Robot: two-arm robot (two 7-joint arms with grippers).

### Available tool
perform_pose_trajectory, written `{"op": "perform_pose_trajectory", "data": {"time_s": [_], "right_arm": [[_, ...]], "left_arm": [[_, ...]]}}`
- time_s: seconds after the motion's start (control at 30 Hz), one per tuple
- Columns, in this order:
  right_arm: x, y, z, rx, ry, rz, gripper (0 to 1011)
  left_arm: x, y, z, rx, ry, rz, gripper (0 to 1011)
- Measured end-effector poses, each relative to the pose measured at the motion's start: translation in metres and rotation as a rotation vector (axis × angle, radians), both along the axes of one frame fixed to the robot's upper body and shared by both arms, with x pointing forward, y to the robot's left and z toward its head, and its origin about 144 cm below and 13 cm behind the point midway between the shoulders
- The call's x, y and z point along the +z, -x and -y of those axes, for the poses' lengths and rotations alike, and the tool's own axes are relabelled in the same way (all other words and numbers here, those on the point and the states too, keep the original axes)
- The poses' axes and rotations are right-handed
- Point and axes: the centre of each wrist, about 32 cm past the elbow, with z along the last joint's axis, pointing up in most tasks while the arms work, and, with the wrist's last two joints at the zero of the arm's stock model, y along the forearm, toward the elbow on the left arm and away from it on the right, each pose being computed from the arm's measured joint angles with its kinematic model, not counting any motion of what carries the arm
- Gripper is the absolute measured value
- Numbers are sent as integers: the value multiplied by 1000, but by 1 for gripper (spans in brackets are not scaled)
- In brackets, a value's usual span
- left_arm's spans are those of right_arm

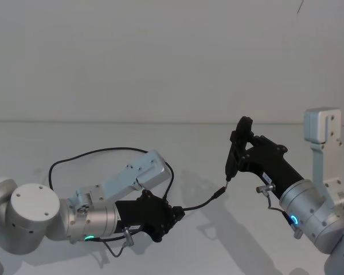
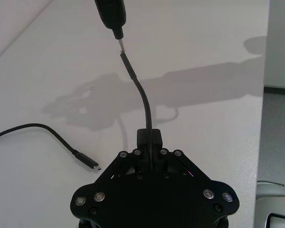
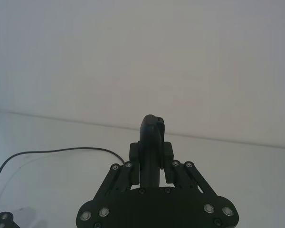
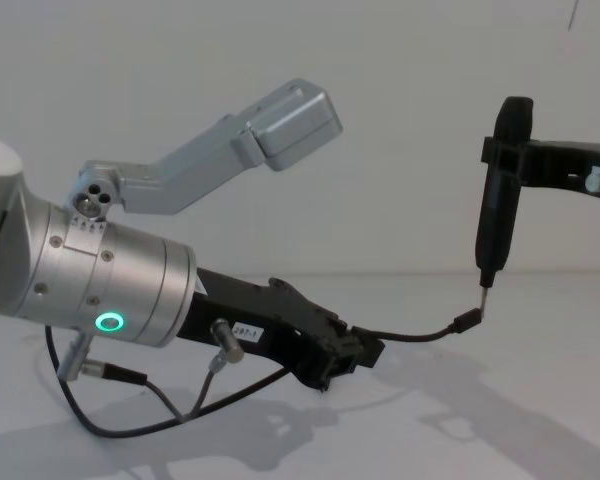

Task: Pick up the data cable with the one hand.

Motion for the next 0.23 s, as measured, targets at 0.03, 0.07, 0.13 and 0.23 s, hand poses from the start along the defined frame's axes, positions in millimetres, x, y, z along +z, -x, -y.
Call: {"op": "perform_pose_trajectory", "data": {"time_s": [0.03,0.07,0.13,0.23], "right_arm": [[0,0,0,0,0,0,279],[0,0,0,1,0,0,279],[0,0,0,1,0,-1,279],[0,0,0,2,0,-1,279]], "left_arm": [[0,0,0,0,0,0,38],[0,0,0,0,0,0,38],[0,0,0,0,0,0,38],[0,0,0,0,0,0,38]]}}
